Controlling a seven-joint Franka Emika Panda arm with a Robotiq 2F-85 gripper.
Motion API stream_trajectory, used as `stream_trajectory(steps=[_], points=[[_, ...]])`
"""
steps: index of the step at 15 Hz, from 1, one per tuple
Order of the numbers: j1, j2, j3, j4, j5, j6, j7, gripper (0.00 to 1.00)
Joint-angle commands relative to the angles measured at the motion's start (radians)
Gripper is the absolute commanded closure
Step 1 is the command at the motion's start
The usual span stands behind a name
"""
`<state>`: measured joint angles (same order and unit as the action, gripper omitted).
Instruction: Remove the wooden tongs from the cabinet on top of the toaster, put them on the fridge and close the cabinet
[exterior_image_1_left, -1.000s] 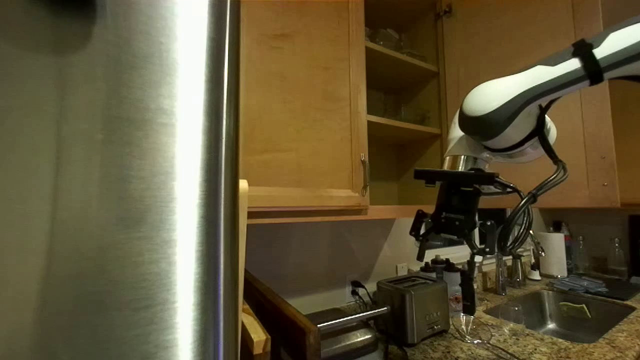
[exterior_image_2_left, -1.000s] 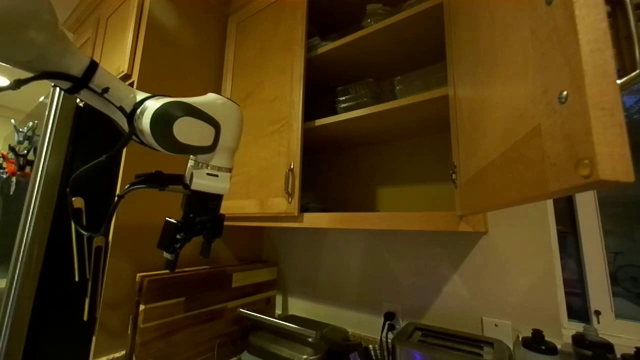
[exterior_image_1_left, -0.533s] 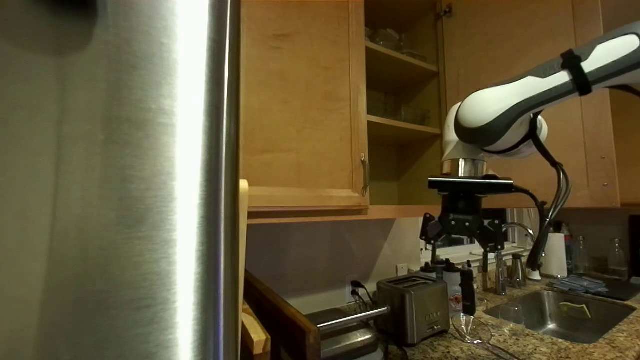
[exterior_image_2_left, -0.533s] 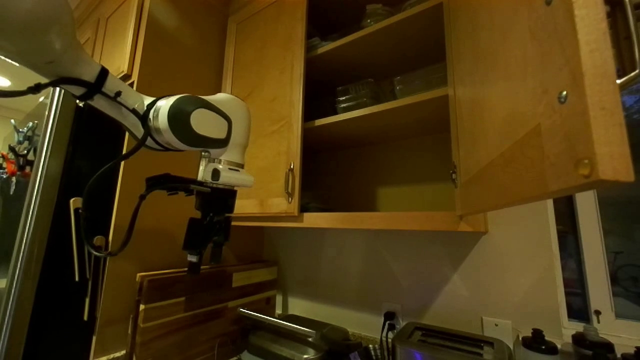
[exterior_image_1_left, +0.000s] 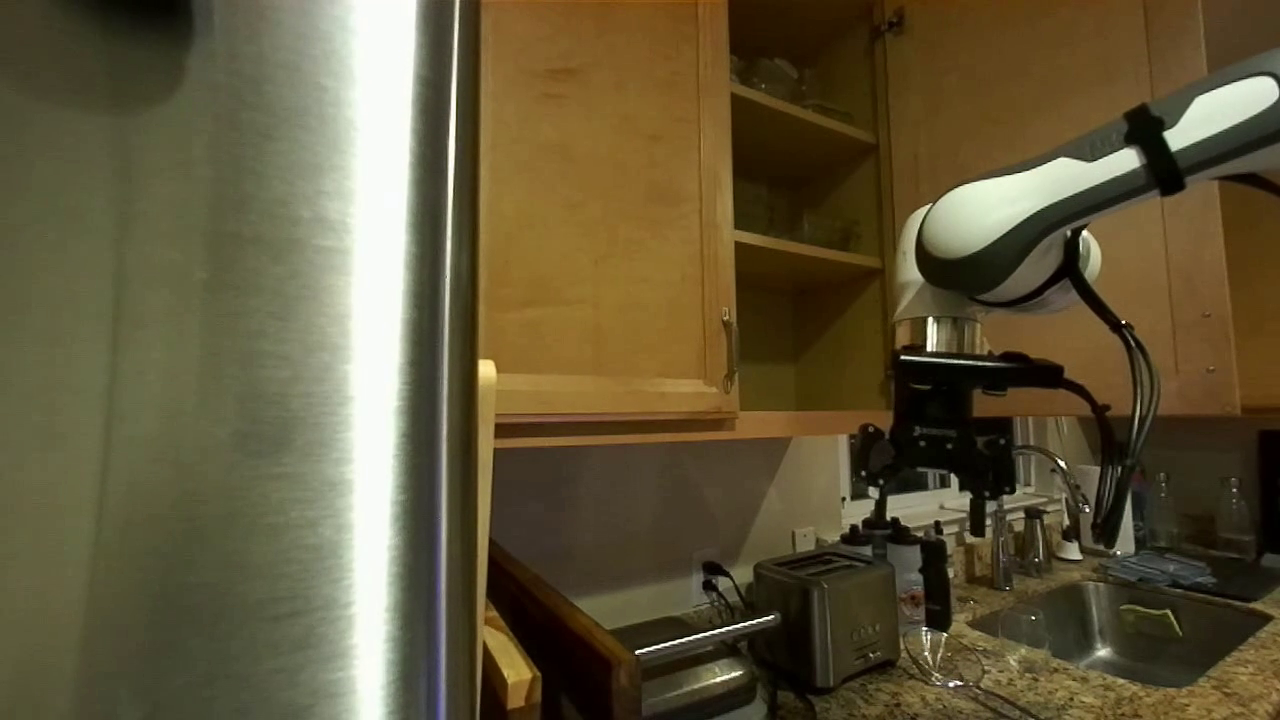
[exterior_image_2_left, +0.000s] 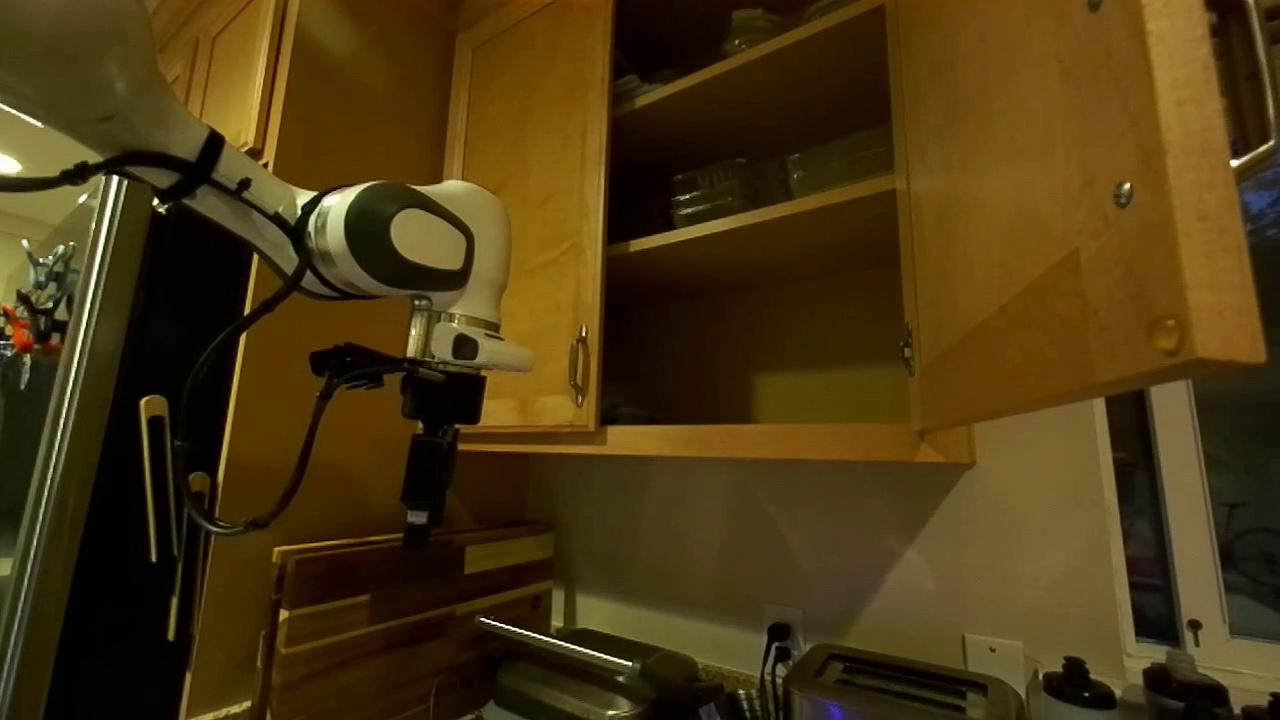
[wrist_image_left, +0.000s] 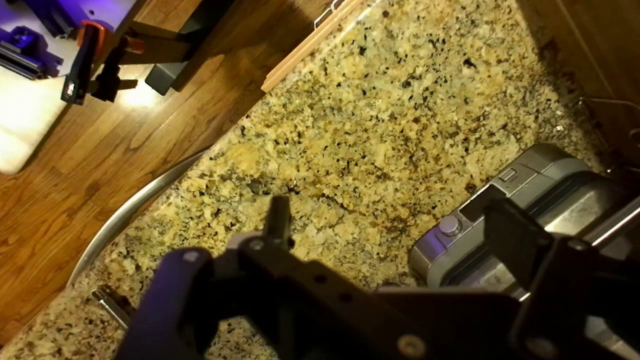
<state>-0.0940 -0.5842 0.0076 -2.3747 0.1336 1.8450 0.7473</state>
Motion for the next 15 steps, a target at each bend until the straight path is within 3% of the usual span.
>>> stream_trajectory(steps=[1, 5, 12, 15], points=[[-0.02, 0.002, 0.018, 0.003, 0.009, -0.004, -0.009, 0.0], [-0.019, 0.004, 0.022, 0.003, 0.009, -0.004, -0.008, 0.0], [-0.057, -0.009, -0.052, 0.017, -0.235, 0.015, -0.422, 0.0], [-0.061, -0.001, -0.104, 0.033, -0.287, 0.055, -0.6, 0.0]])
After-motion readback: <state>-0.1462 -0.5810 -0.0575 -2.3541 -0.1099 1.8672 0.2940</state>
